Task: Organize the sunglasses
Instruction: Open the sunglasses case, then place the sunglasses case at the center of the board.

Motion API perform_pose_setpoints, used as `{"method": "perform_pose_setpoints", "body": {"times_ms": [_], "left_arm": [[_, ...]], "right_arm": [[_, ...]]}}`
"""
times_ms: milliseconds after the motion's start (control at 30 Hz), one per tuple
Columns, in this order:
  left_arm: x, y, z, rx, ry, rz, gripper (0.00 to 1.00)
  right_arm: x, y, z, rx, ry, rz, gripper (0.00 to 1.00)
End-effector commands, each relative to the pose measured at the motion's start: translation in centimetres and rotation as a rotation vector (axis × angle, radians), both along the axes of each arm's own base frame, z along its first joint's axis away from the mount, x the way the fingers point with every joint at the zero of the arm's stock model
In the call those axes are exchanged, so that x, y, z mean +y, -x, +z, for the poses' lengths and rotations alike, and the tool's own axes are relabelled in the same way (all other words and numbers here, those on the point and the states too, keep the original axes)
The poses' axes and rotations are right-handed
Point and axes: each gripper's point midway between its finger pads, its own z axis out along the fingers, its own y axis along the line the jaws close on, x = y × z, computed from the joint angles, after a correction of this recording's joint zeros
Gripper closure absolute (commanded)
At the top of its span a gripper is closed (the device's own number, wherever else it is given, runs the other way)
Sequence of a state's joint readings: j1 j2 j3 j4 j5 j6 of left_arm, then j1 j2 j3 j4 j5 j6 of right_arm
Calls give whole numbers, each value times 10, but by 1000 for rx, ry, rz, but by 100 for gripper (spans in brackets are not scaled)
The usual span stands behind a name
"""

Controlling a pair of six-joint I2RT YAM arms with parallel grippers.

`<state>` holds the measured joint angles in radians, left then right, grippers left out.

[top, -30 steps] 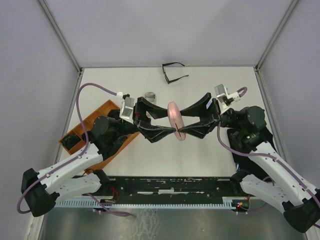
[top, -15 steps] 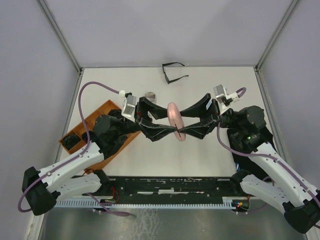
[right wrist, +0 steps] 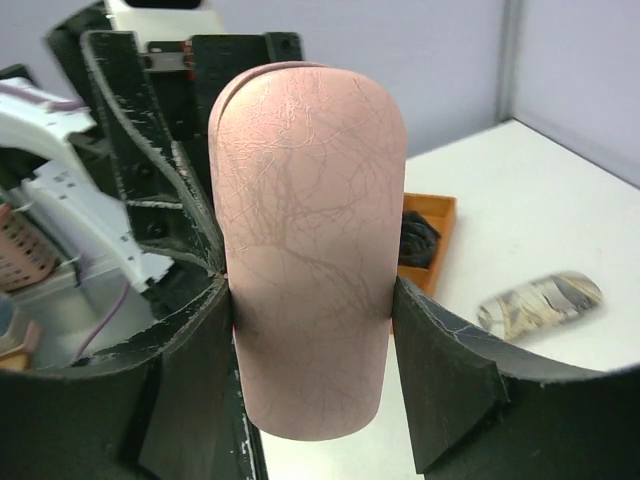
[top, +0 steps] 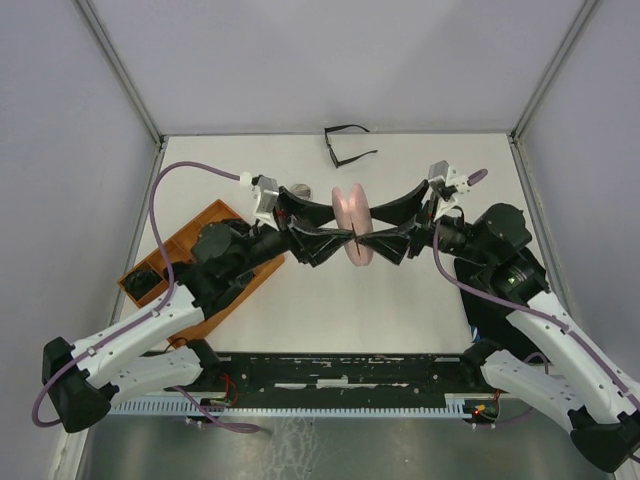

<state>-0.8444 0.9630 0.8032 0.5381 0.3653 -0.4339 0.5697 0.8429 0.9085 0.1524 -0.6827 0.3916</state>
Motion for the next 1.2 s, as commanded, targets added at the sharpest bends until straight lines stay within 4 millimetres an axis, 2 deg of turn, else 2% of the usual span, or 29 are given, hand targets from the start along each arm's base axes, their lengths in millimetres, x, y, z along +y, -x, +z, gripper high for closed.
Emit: {"method": "perform_pose_setpoints", "body": {"times_ms": [0, 100, 167, 233, 300, 467, 500, 567, 667, 833, 933, 1033, 1167], "left_arm": [[13, -38, 5, 22, -27, 228, 91], [15, -55, -5, 77, -59, 308, 86], [18, -69, -19, 141, -101, 373, 82], [20, -79, -30, 186, -133, 427, 70], [19, -82, -36, 205, -145, 438, 50], [14, -76, -35, 206, -141, 393, 9], [15, -74, -33, 202, -141, 387, 6], [17, -71, -31, 194, -139, 379, 1], [23, -66, -28, 179, -140, 379, 1], [43, -69, -39, 189, -174, 466, 1], [61, -75, -53, 212, -210, 560, 1], [74, -77, -65, 235, -242, 617, 1], [94, -82, -74, 263, -265, 716, 1]], "right_arm": [[-26, -52, -5, 69, 39, -333, 100], [-38, -71, -22, 139, 85, -455, 100], [-45, -81, -31, 175, 111, -521, 100], [-47, -84, -35, 195, 124, -538, 100], [-42, -82, -38, 203, 126, -510, 100], [-31, -75, -35, 197, 86, -435, 100], [-31, -75, -36, 198, 85, -435, 100], [-33, -75, -39, 201, 92, -445, 100], [-38, -76, -45, 203, 112, -475, 100], [-51, -81, -60, 200, 178, -544, 100], [-69, -99, -85, 212, 345, -659, 100], [-89, -122, -126, 252, 578, -786, 100], [-95, -141, -156, 217, 845, -878, 100]]}}
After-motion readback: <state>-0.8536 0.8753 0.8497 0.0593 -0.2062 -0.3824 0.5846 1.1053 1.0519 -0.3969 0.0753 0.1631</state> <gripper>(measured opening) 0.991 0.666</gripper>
